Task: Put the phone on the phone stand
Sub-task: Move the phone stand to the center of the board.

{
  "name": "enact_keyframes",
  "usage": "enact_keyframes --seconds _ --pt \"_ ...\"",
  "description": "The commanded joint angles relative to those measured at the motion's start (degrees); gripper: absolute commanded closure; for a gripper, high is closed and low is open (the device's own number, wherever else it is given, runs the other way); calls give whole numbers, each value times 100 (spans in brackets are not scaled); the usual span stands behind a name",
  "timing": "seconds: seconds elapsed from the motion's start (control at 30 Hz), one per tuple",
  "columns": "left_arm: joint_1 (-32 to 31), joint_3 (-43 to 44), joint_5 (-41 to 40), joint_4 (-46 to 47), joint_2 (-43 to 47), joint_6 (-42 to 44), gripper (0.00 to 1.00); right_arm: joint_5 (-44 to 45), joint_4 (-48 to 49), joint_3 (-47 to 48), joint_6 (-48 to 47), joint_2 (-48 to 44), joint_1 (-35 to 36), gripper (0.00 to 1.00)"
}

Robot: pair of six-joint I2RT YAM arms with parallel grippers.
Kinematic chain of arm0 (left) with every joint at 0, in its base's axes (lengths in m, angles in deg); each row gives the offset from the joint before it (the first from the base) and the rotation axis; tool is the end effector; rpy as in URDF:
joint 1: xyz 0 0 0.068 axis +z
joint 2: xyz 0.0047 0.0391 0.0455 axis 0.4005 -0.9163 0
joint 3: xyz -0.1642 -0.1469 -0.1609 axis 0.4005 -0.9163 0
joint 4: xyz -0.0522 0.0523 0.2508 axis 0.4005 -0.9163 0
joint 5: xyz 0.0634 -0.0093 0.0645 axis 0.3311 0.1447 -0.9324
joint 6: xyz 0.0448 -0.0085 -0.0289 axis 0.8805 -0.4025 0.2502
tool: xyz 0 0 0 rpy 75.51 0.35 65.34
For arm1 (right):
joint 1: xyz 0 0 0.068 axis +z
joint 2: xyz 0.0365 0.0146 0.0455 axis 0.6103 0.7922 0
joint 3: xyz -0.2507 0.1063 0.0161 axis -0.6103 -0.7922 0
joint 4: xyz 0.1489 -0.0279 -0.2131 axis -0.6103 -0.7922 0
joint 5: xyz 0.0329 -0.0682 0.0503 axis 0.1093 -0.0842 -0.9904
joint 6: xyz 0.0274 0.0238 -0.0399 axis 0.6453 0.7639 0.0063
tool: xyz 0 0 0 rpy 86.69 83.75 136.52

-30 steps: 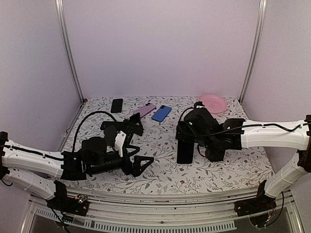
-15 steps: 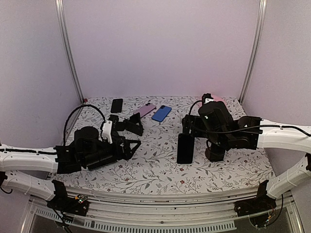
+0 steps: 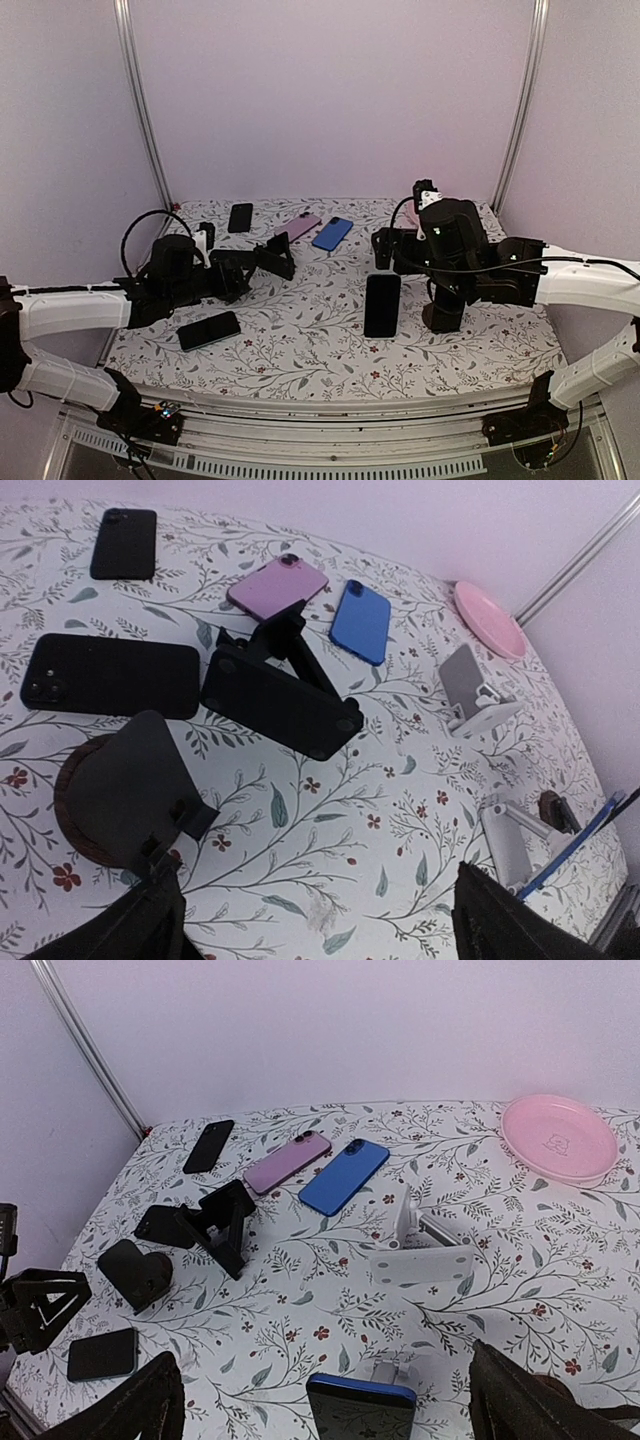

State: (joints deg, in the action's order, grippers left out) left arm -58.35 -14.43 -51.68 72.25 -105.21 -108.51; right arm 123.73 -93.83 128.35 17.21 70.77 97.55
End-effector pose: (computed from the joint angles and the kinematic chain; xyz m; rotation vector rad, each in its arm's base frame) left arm 0.2066 -0.1391 0.2086 -0.0580 2.0898 -0.6562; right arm 0.1642 0.2413 0.3185 -0.1106 1.9798 0.3846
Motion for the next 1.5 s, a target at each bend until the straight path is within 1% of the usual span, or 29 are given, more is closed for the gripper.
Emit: enact_keyframes --seconds 0.0,0.17,0.27,0.37,0.47,0.53,0.6,0.83,0.9,1.13,1.47 --pt "265 390 13 -329 -290 52 8 -93 252 -35 -284 35 -77 1" --pt "564 426 -616 -634 -351 -227 8 -185 321 -75 -387 92 -99 1" --pt "550 565 -1087 -894 -489 -491 6 -205 405 -132 -425 106 -106 1" --pt "386 766 -1682 -1130 -653 -741 3 -268 541 -202 -447 98 -107 1" --pt "179 1195 -2392 -1676 -1011 -1232 3 -314 640 -254 -503 106 -115 1" --pt "46 1630 -2960 -2286 -1389 -1750 3 -337 681 -254 -562 123 -123 1" --pt "-4 2118 -3259 -2901 -1837 -2269 3 -366 676 -242 -621 115 -133 1" --pt "-77 3385 -3507 -3987 -3257 -3285 3 -519 693 -393 -626 -32 -143 1" --pt "-85 3572 -3566 -4134 -3496 -3393 3 -545 684 -460 -564 -108 -141 1" --pt "-68 3991 -3690 -4233 -4038 -3405 3 -590 693 -641 -379 -275 -149 1" --pt "48 4196 -3811 -4452 -4378 -3589 4 -655 661 -608 -396 -234 -142 1"
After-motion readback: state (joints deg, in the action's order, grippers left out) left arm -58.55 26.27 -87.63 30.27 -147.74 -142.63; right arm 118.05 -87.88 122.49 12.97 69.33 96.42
